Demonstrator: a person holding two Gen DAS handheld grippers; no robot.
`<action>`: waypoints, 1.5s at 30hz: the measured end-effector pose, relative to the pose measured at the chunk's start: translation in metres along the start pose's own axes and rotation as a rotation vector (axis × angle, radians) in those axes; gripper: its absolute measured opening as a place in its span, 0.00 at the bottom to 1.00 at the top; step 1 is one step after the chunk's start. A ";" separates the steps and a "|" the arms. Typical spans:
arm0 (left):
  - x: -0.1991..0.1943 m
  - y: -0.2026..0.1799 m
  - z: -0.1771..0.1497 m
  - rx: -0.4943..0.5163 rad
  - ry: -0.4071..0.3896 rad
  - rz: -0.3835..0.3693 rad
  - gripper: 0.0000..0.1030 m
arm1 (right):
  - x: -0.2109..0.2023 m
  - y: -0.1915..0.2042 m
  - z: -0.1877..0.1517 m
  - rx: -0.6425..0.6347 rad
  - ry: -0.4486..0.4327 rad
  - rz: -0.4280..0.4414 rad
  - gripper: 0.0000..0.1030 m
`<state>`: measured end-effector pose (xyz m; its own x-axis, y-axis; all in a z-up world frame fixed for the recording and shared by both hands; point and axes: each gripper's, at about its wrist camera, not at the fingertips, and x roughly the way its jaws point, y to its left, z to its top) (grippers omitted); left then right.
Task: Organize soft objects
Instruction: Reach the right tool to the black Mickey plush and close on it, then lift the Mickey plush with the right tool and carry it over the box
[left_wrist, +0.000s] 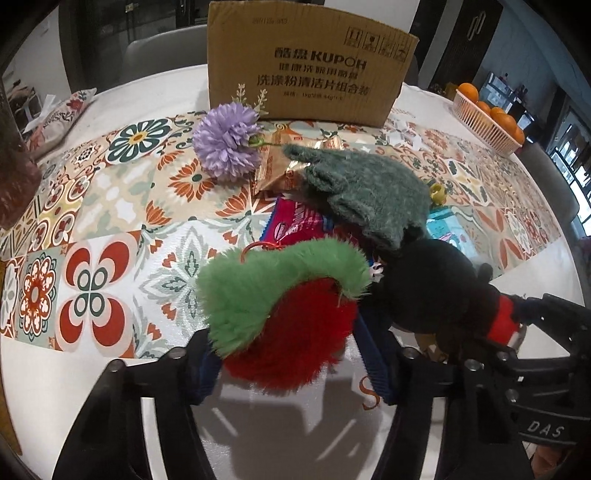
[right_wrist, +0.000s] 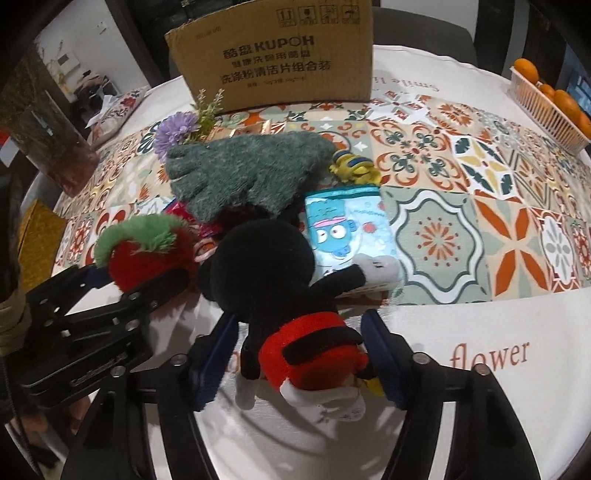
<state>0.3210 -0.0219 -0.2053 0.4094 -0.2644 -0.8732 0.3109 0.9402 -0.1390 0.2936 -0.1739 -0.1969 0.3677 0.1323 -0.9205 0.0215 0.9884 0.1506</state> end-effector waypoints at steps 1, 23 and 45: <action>0.001 0.000 0.000 -0.001 0.001 -0.004 0.51 | 0.001 0.001 0.000 -0.008 0.001 0.009 0.59; -0.055 -0.008 -0.018 -0.009 -0.097 -0.012 0.24 | -0.042 0.011 -0.014 -0.015 -0.083 0.079 0.42; -0.091 -0.017 -0.020 -0.004 -0.173 -0.080 0.03 | -0.085 0.015 -0.020 0.001 -0.189 0.083 0.42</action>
<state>0.2616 -0.0091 -0.1325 0.5250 -0.3715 -0.7658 0.3456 0.9153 -0.2070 0.2443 -0.1685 -0.1238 0.5359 0.1966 -0.8211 -0.0148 0.9745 0.2237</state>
